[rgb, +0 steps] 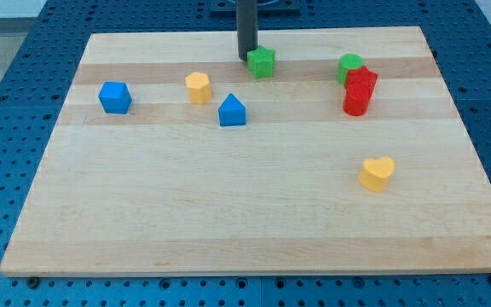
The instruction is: Push the green star towards the bottom right of the board
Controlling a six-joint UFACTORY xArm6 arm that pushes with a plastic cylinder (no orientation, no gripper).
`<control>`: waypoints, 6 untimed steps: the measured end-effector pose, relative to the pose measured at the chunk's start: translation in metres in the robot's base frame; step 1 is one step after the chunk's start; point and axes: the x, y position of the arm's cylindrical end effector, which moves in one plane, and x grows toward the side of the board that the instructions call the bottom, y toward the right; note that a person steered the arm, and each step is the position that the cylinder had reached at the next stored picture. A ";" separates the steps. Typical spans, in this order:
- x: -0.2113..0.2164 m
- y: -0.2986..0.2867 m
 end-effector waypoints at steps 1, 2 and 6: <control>0.004 0.000; 0.009 -0.007; 0.017 0.026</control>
